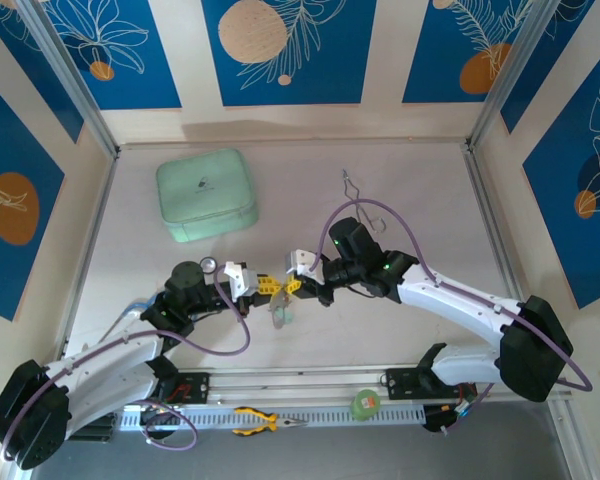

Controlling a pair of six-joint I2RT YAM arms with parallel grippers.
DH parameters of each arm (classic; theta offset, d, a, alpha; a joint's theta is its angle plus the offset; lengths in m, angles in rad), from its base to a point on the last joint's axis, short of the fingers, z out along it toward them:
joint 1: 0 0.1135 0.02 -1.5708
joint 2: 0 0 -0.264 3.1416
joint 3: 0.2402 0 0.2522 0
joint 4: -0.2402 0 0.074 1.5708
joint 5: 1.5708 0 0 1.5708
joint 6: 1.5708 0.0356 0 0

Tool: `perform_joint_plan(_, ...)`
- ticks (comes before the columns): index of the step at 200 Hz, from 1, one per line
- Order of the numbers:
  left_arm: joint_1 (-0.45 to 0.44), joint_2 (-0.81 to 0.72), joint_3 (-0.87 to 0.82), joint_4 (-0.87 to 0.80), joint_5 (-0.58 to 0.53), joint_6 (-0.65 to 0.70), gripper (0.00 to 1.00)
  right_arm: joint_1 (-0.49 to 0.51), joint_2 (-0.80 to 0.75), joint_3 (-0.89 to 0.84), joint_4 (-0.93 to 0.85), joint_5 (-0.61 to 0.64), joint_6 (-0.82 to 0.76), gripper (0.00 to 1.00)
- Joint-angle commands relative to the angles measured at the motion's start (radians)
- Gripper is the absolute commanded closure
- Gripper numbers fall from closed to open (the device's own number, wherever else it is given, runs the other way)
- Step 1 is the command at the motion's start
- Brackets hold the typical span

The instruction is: Put the keys on the keyring

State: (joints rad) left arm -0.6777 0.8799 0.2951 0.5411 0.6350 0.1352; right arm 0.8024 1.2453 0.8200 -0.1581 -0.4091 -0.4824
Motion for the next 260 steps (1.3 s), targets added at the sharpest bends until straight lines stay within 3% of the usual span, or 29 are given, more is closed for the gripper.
perform_joint_plan(1,-0.012,-0.004,-0.003,0.055,0.006,-0.016,1.0,-0.005,-0.028,-0.009,0.055,-0.063,0.011,1.0)
perform_joint_plan(23,-0.011,-0.022,0.009,-0.012,-0.034,0.008,1.0,-0.009,-0.042,0.017,-0.01,-0.074,-0.02,1.0)
perform_joint_plan(33,-0.012,-0.036,0.02,-0.07,-0.055,0.032,0.89,-0.008,-0.04,0.044,-0.074,-0.062,-0.046,1.0)
perform_joint_plan(53,-0.013,-0.059,0.059,-0.209,-0.07,0.099,0.82,0.007,-0.018,0.116,-0.243,0.005,-0.121,1.0)
perform_joint_plan(79,-0.013,-0.053,0.113,-0.324,-0.074,0.152,0.81,0.042,0.037,0.208,-0.421,0.116,-0.204,1.0)
perform_joint_plan(117,-0.012,-0.03,0.149,-0.34,-0.058,0.16,0.8,0.08,0.099,0.308,-0.536,0.206,-0.264,1.0)
perform_joint_plan(198,-0.011,0.002,0.179,-0.382,-0.005,0.194,0.89,0.126,0.151,0.417,-0.557,0.215,-0.251,1.0)
perform_joint_plan(216,-0.011,0.003,0.176,-0.368,0.001,0.191,1.0,0.126,0.14,0.408,-0.54,0.204,-0.227,1.0)
perform_joint_plan(227,-0.011,-0.002,0.167,-0.345,0.0,0.177,1.0,0.121,0.123,0.387,-0.506,0.22,-0.197,1.0)
perform_joint_plan(250,-0.01,-0.019,0.121,-0.232,-0.01,0.11,1.0,0.074,0.06,0.307,-0.422,0.174,-0.119,0.79)
perform_joint_plan(260,-0.01,-0.019,0.1,-0.179,-0.008,0.077,1.0,0.05,0.033,0.266,-0.393,0.139,-0.09,0.76)
